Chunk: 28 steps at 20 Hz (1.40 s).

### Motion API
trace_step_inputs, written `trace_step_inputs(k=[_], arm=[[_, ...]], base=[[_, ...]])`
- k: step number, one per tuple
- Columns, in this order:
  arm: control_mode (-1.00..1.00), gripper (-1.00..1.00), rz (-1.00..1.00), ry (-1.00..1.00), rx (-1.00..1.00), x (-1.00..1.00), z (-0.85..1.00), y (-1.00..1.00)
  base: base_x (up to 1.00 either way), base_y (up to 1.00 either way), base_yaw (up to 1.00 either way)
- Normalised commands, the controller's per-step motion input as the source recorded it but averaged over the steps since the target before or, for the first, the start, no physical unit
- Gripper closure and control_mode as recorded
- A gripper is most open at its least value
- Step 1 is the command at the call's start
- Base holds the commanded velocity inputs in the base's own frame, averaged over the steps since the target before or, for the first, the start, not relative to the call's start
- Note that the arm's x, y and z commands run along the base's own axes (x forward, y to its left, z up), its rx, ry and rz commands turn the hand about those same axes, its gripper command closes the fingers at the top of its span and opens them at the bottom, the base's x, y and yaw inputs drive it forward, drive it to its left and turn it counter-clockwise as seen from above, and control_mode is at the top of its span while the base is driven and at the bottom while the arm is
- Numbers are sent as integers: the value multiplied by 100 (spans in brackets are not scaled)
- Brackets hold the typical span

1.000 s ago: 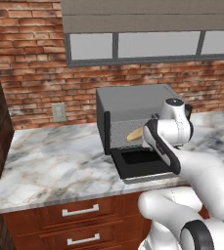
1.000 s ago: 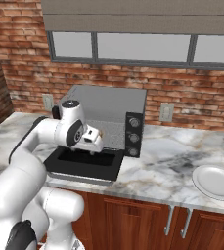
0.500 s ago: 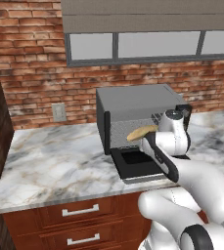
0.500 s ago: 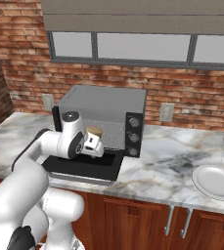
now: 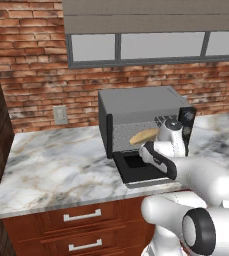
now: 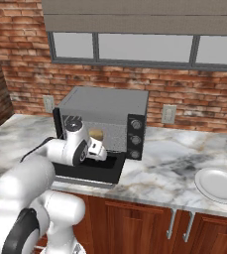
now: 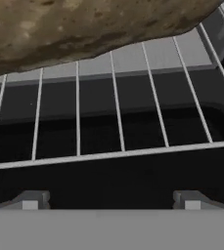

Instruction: Pull the toaster oven rack outwards. Pick up the baguette from the plate and place it on the toaster oven rack. Close the toaster oven door fully and set the temperature to the lowest setting.

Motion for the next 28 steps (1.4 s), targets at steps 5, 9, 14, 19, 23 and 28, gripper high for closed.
trace_step_inputs(k=[5, 9, 14, 19, 23, 28], arm=[[-100, -100, 0, 0, 0, 41, -3, 0], [-100, -100, 0, 0, 0, 43, -2, 0], [-100, -100, 0, -1, 0, 44, -10, 0], [-100, -100, 0, -4, 0, 41, -2, 0], [-100, -100, 0, -8, 0, 45, 0, 0], [-100, -100, 0, -15, 0, 14, 2, 0]], base=[[0, 0, 0], [0, 0, 0], [0, 0, 0], [0, 0, 0], [0, 0, 0], [0, 0, 0]])
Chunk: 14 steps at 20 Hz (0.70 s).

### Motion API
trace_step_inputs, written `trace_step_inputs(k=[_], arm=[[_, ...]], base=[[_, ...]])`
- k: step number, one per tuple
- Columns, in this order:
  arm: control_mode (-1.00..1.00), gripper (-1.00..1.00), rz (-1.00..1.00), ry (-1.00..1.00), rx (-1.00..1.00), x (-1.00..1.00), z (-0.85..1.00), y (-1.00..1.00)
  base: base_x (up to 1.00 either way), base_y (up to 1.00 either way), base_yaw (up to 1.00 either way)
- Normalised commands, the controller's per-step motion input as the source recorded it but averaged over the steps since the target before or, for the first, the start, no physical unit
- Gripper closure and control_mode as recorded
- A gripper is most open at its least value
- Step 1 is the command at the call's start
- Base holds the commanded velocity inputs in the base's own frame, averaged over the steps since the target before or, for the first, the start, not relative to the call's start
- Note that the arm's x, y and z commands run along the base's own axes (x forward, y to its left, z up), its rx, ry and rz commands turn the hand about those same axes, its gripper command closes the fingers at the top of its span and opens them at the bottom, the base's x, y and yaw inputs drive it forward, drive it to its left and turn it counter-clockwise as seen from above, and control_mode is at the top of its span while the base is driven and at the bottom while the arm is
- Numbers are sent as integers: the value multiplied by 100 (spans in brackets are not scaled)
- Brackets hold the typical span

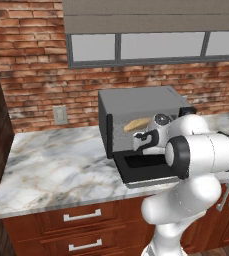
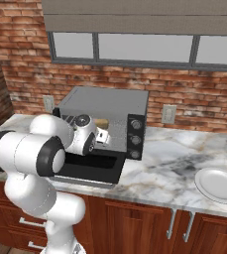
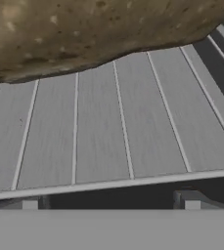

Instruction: Pull the toaster oven rack outwards. Pick up the baguette from the plate and place it on the toaster oven rack. Close the toaster oven door fully and set the temperature to the lowest setting.

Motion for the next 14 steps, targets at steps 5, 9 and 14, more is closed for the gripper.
trace_step_inputs(k=[5, 9, 14], arm=[[-100, -100, 0, -16, 0, 12, 10, 0], [-100, -100, 0, -15, 0, 10, 10, 0], [-100, -100, 0, -1, 3, -42, 55, -18]], base=[[0, 0, 0], [0, 0, 0], [0, 0, 0]])
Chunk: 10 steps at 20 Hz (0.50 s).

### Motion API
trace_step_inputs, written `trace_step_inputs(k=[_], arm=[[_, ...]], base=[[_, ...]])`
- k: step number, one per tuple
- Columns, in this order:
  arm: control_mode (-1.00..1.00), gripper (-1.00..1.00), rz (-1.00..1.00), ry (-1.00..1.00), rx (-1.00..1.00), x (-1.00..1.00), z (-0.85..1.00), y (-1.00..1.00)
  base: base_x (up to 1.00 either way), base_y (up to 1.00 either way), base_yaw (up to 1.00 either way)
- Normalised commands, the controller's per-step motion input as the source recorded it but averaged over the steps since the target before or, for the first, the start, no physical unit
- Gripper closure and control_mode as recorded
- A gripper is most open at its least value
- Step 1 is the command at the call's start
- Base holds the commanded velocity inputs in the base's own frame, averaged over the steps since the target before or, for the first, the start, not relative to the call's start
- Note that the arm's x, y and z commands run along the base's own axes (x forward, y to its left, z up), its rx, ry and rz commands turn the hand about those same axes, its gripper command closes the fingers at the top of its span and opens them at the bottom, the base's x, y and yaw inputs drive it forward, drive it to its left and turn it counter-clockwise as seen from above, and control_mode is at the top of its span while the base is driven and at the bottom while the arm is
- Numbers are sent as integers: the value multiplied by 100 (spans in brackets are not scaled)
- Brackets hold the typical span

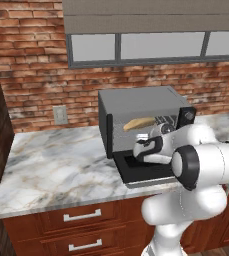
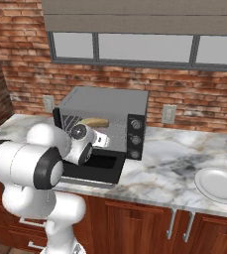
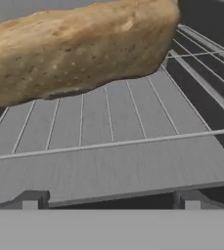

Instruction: Pull the toaster oven rack outwards. Pick up the baguette from the plate and place it on the toaster oven rack. Close the toaster oven door fully and set the temperature to the lowest setting.

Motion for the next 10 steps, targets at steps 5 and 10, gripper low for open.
trace_step_inputs(k=[5, 10], arm=[[-100, -100, 0, 1, 5, -61, 78, -34], [-100, -100, 0, 3, 5, -43, 86, -27]], base=[[0, 0, 0], [0, 0, 0]])
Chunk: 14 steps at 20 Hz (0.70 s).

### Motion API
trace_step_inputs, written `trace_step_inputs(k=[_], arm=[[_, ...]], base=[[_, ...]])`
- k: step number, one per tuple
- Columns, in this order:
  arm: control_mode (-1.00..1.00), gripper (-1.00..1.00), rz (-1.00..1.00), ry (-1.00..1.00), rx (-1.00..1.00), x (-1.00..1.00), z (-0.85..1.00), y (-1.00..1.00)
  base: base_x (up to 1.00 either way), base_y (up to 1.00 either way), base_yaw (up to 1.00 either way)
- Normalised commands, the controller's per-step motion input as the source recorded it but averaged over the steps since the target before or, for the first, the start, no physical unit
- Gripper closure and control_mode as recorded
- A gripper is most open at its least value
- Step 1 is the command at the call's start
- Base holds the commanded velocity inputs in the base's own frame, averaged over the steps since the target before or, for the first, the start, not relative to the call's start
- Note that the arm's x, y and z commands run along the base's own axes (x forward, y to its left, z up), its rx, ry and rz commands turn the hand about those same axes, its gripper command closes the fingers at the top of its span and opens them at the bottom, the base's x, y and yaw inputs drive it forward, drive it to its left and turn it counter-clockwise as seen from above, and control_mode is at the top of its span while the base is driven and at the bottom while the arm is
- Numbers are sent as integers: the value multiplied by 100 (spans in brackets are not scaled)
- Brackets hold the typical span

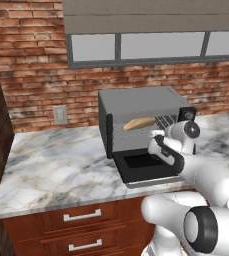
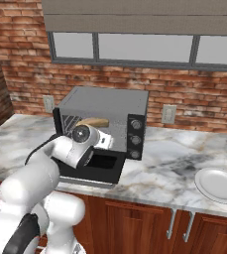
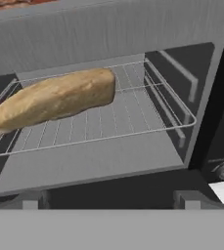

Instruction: Pull the toaster oven rack outwards. Pick up the baguette from the plate and place it on the toaster oven rack. Close the toaster oven door fully and set the temperature to the lowest setting.

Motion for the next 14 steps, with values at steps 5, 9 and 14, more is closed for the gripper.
trace_step_inputs(k=[5, 9, 14], arm=[[-100, -100, 0, 4, 1, -48, 68, -14], [-100, -100, 0, 5, 0, -74, 45, -18], [-100, -100, -3, 0, 0, -69, 9, -37]], base=[[0, 0, 0], [0, 0, 0], [0, 0, 0]])
